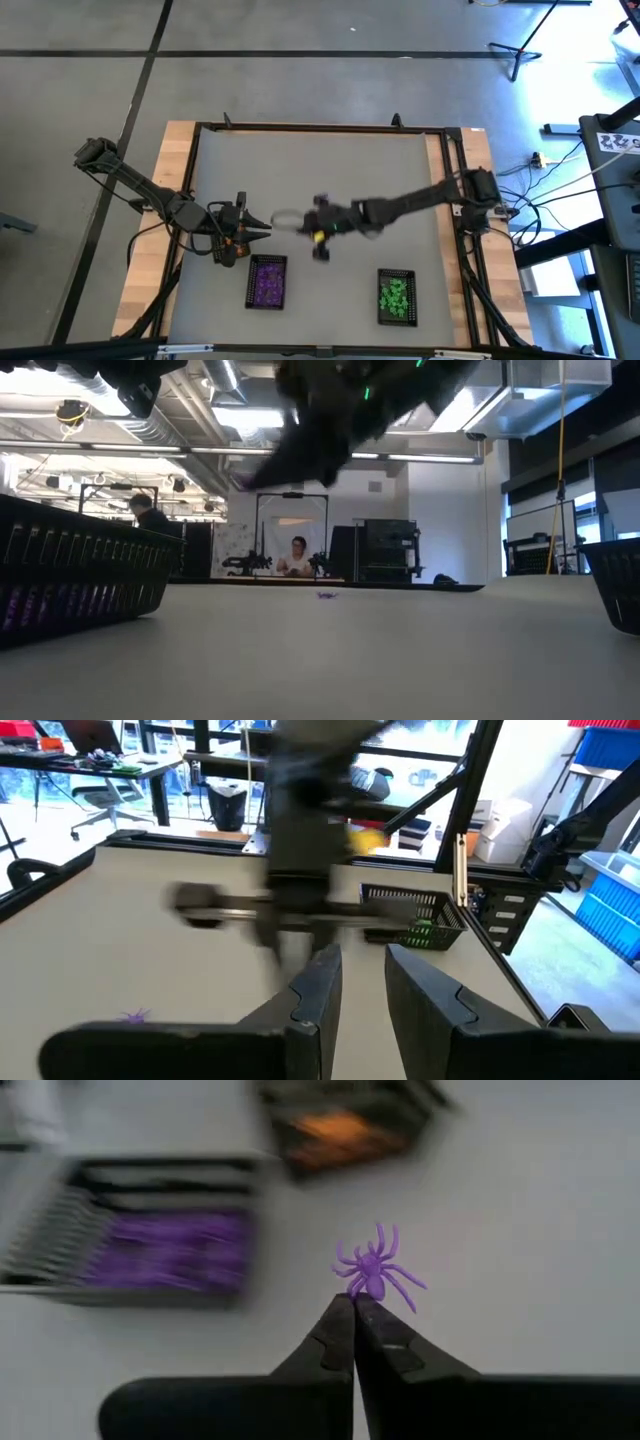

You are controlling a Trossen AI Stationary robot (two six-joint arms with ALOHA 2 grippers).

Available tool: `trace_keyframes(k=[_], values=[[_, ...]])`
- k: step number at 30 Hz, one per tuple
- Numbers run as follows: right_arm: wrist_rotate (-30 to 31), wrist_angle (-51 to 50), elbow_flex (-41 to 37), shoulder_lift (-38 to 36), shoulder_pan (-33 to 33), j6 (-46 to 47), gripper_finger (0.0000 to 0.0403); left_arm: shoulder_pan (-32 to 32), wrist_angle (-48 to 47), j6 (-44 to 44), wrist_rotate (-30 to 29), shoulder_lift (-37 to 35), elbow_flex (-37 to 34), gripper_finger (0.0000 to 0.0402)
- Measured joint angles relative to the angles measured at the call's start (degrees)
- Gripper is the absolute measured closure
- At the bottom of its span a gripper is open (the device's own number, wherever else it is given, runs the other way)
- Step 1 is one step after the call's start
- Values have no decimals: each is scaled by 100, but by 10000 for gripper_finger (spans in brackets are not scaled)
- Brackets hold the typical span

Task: Sort Halloween decoration
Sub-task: Put the purple spider toy into the bottom left black basket

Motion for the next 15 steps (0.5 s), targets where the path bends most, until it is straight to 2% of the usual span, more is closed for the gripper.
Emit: trace_keyframes(k=[5, 9, 15], values=[[61, 1229, 5, 62, 843, -125, 402, 0, -2, 0, 0, 0, 2, 327], [198, 1828, 23, 165, 1181, -194, 403, 0, -2, 0, 0, 0, 1, 327], [219, 1594, 542, 583, 1159, -176, 403, 0, -37, 0, 2, 2, 0, 327]])
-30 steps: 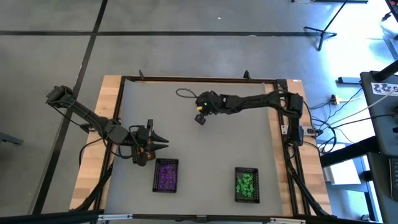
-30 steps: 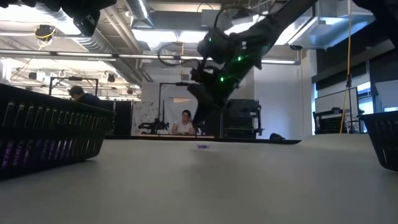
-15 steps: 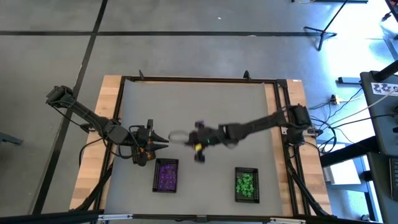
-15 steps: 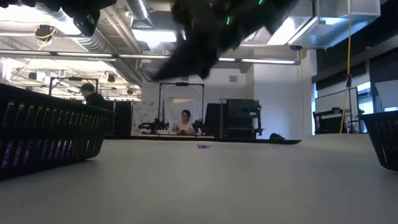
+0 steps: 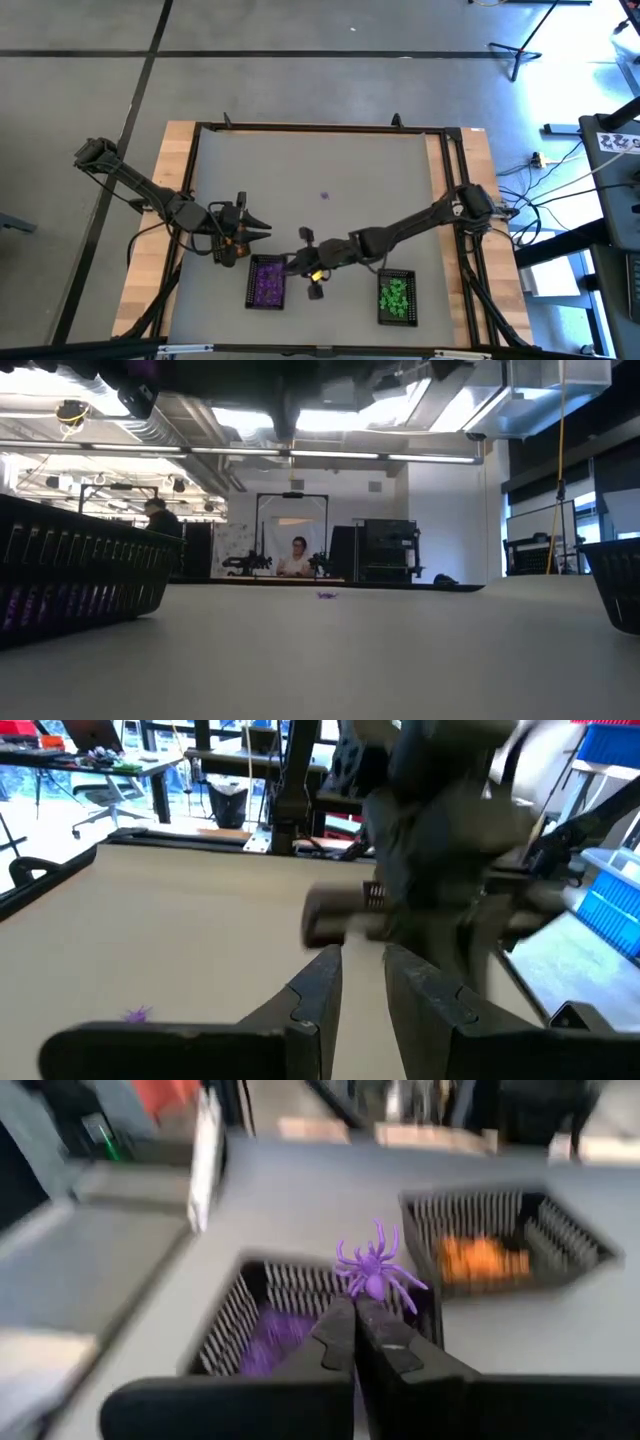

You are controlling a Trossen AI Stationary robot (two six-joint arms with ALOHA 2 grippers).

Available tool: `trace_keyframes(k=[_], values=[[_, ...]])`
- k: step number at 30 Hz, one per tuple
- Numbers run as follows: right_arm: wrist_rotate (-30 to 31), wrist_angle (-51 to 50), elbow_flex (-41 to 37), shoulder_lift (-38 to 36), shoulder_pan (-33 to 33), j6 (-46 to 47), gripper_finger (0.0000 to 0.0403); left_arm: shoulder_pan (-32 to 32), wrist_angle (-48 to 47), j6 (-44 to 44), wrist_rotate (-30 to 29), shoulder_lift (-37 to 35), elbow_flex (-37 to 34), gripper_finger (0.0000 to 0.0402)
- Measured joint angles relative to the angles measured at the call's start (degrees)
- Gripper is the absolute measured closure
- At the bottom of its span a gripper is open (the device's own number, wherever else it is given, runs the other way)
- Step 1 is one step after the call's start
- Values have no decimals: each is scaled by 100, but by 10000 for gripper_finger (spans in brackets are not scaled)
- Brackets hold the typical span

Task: Sort Halloween decoration
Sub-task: Put the purple spider toy into the bottom left black basket

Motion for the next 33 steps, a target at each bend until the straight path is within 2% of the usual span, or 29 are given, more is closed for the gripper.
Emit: trace_keyframes(k=[8, 11, 18, 23, 28, 33], values=[[-43, -531, 598, 633, -148, 46, 389, 0, 37, 0, 0, 0, 0, 327], [-177, -622, 628, 635, -143, 46, 354, 0, 13, 0, 4, 0, 0, 327], [-206, -842, 629, 579, -142, 55, 237, 0, 35, 0, 4, 0, 0, 327], [-138, -1803, 564, 158, -292, 149, 201, 0, 34, 0, 2, 0, 0, 327], [-5, -1453, -287, -590, -736, 231, 212, 0, 39, 0, 2, 0, 0, 327], [91, -415, -1844, -1482, -1280, 549, 238, 0, 40, 0, 0, 0, 0, 327]])
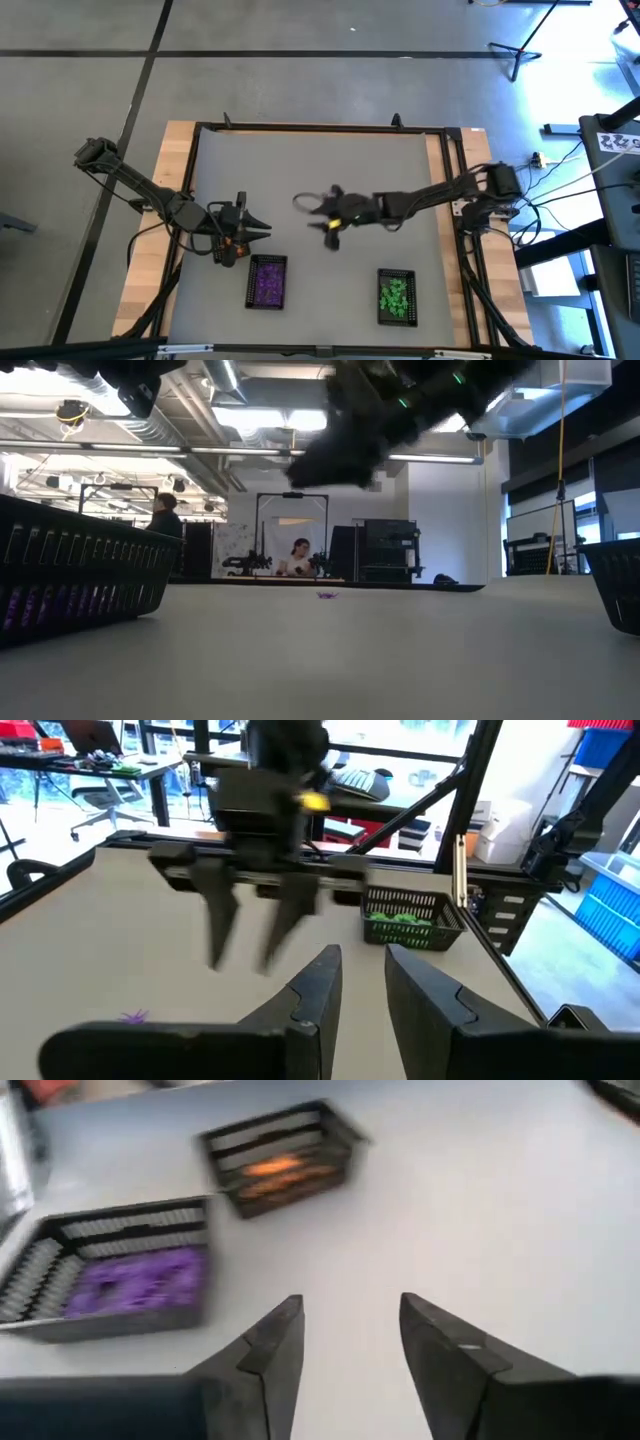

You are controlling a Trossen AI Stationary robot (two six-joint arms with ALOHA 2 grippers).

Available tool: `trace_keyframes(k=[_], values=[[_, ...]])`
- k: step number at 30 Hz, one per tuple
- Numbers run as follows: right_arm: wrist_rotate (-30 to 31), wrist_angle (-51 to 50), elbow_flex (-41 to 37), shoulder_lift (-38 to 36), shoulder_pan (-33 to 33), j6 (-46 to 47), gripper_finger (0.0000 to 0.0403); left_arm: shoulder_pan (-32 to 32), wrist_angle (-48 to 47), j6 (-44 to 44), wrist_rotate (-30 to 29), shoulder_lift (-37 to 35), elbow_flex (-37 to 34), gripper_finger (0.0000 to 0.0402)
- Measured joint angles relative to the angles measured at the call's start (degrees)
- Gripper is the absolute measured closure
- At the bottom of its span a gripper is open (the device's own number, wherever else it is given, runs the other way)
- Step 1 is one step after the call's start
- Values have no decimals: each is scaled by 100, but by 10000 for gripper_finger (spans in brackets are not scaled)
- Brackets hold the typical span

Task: Sort Halloween decoration
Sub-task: Put the purple spider toy into the bottom left black basket

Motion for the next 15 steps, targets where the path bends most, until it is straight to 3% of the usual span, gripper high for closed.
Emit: trace_keyframes(k=[5, 15], values=[[842, 678, -1141, -314, -584, 691, 253, 0, -3, 0, -2, -2, 0, 327], [456, 457, -1240, 219, -1399, 854, 255, 0, -2, 0, -2, -1, 0, 327]])
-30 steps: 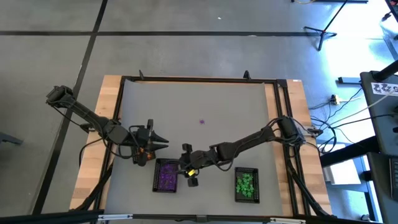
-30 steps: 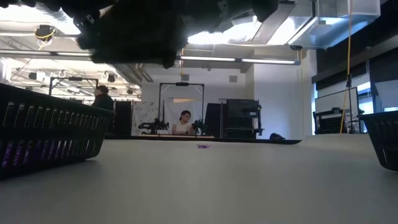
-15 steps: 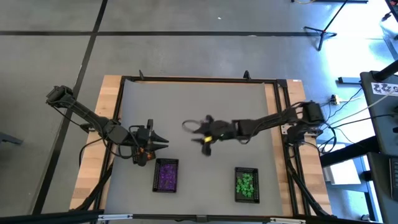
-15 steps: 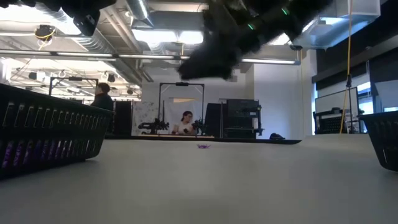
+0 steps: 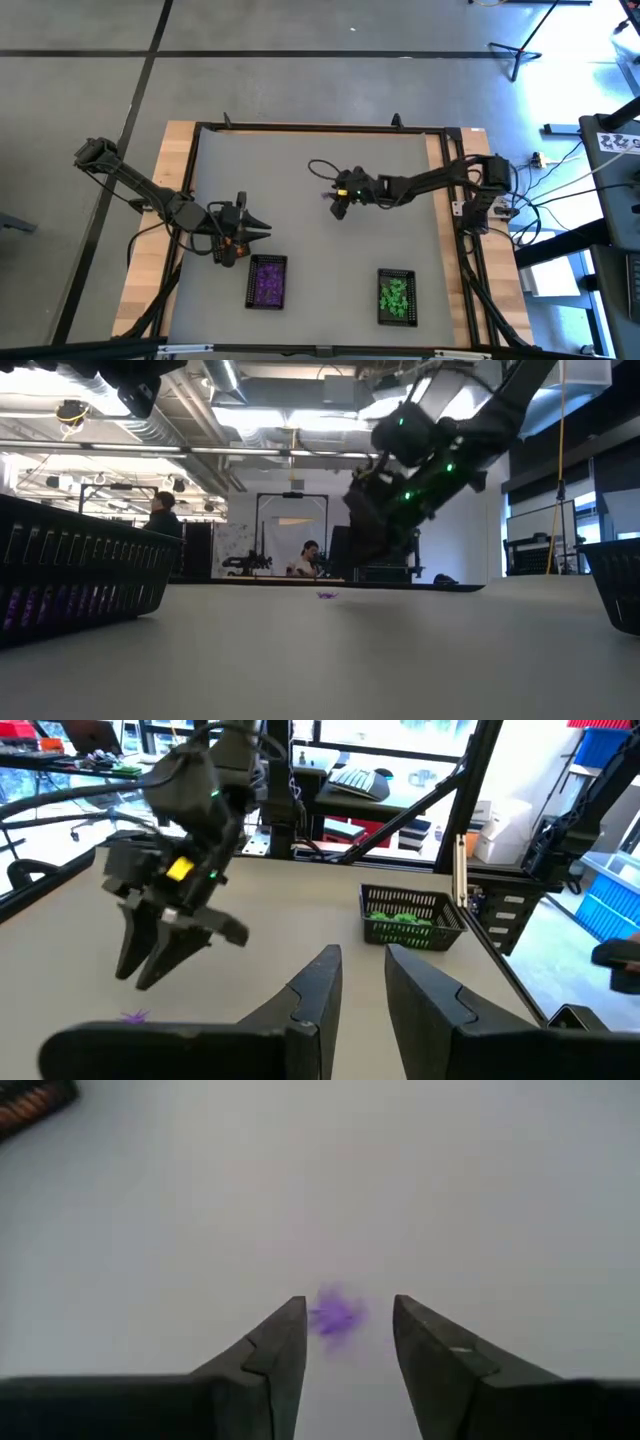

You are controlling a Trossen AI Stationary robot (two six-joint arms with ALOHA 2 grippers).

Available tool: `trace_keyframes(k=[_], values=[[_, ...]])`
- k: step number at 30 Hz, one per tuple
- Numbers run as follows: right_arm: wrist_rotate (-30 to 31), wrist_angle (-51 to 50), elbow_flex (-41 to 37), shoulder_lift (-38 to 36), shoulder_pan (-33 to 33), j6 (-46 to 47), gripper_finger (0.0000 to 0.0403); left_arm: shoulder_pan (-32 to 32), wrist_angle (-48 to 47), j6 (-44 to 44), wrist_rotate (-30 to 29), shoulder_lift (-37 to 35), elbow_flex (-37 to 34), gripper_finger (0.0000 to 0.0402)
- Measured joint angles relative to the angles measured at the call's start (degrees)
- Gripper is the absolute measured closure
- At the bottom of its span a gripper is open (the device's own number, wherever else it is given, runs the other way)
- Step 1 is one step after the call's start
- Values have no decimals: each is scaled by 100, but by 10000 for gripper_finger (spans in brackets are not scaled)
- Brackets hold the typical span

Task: Sort Halloween decoration
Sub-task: Put the purple spider toy into the bottom left black basket

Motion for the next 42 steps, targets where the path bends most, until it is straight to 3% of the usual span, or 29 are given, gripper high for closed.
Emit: trace_keyframes(k=[5, 11, 21, 25, 30, 38, 42], values=[[-268, 231, 5, 369, -94, -2, 255, 0, -3, 0, 0, 1, 0, 327], [-92, 591, 20, 638, -89, -6, 255, 0, 0, 0, 0, 1, 0, 327], [10, -270, 747, 1215, -87, -20, 257, 0, -3, 0, 0, 1, 0, 327], [72, -590, 894, 1306, -85, -41, 292, 0, -1, 0, 0, -1, 0, 327], [16, -643, 885, 1174, -81, -234, 386, 0, -1, 0, 0, 1, 0, 327], [-295, -725, 838, 540, 132, -267, 391, 1, -1, 0, 0, 0, 0, 327], [-977, -105, 850, 316, 558, -265, 392, 0, -2, 0, 0, 0, 0, 327]])
